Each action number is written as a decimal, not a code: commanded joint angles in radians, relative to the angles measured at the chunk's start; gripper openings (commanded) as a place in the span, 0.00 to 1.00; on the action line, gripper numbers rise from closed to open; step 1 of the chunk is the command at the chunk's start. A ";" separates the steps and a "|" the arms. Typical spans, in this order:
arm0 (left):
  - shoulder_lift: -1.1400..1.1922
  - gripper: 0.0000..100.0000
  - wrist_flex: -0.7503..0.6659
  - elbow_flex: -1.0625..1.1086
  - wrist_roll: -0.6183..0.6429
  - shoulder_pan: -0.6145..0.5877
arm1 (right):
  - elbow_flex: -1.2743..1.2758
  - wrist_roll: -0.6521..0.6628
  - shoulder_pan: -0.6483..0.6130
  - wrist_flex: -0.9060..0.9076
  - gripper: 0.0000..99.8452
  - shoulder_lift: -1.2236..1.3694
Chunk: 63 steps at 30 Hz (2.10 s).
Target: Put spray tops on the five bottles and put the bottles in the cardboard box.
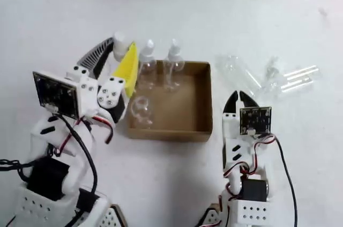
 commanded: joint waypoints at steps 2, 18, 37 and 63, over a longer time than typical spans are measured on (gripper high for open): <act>-0.013 0.03 -0.041 0.038 0.015 0.030 | 0.011 0.015 -0.004 0.007 0.02 0.001; -0.019 0.02 -0.160 0.204 -0.071 0.104 | 0.011 0.015 -0.004 0.007 0.02 0.001; -0.019 0.02 -0.048 0.049 -0.078 0.104 | 0.011 0.015 -0.004 0.007 0.02 0.001; -0.018 0.03 -0.121 0.247 -0.028 0.059 | 0.011 0.015 -0.004 0.007 0.02 0.001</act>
